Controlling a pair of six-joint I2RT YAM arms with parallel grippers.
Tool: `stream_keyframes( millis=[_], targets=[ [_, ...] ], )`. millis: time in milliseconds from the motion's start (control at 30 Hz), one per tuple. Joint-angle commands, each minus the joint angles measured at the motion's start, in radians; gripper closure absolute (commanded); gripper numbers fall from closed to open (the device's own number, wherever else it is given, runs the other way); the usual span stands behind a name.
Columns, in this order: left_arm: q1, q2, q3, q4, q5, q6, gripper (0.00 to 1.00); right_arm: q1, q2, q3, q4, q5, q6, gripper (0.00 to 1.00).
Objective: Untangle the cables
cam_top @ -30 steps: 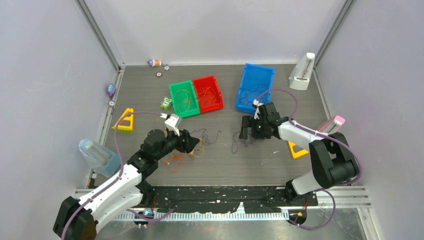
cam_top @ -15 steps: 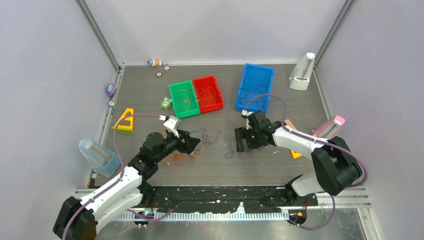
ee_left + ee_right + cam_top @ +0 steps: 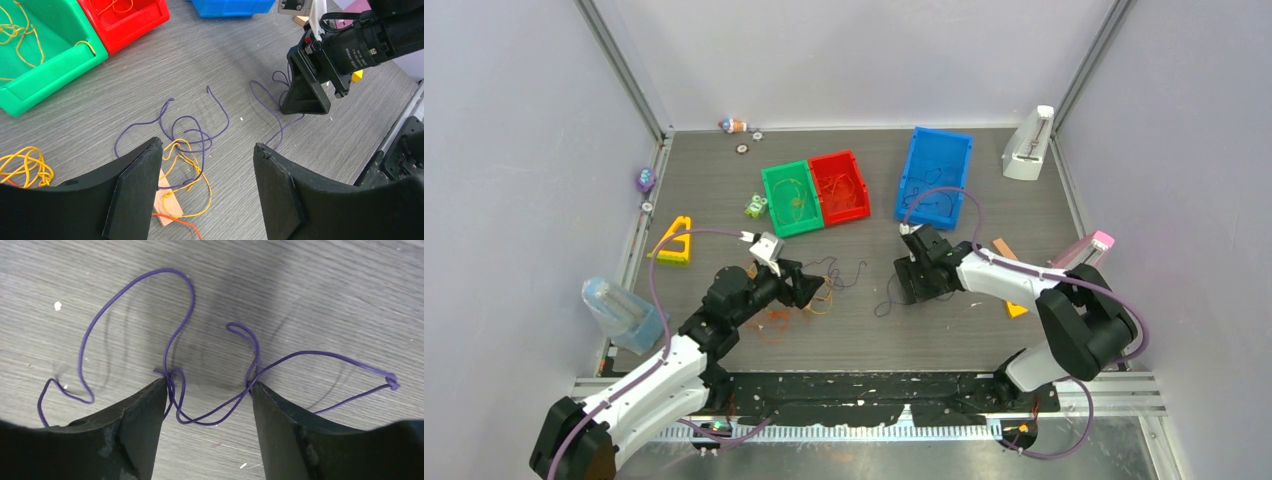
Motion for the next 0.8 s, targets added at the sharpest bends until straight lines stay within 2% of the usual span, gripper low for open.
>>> stream_keyframes(
  millis=[0,33,100,133,200,267,500,767],
  targets=[
    [-0.003,-0.015,-0.004,0.053,-0.019,0.014,0.32,0.007,0.046,0.02,-0.009,0.081,0.013,0.39],
    [-0.002,-0.016,-0.003,0.053,-0.02,0.015,0.32,0.007,0.047,0.025,-0.008,0.085,0.014,0.53],
    [-0.003,-0.02,-0.004,0.053,-0.023,0.015,0.32,0.007,0.039,0.031,0.001,0.089,0.011,0.67],
    [-0.003,-0.021,-0.005,0.053,-0.024,0.014,0.31,0.008,0.03,0.032,0.012,0.081,0.008,0.71],
    [-0.003,-0.025,-0.008,0.054,-0.029,0.014,0.32,0.008,0.003,0.049,0.022,0.073,-0.002,0.86],
    [-0.003,-0.03,-0.009,0.055,-0.031,0.014,0.32,0.009,-0.026,0.071,0.023,0.077,-0.009,0.93],
    [-0.003,-0.03,-0.011,0.058,-0.035,0.012,0.33,0.0,-0.156,0.169,0.032,0.099,-0.026,0.95],
    [-0.003,-0.026,-0.011,0.062,-0.026,0.011,0.34,-0.088,-0.196,0.386,-0.005,0.083,-0.054,0.95]
  ],
)
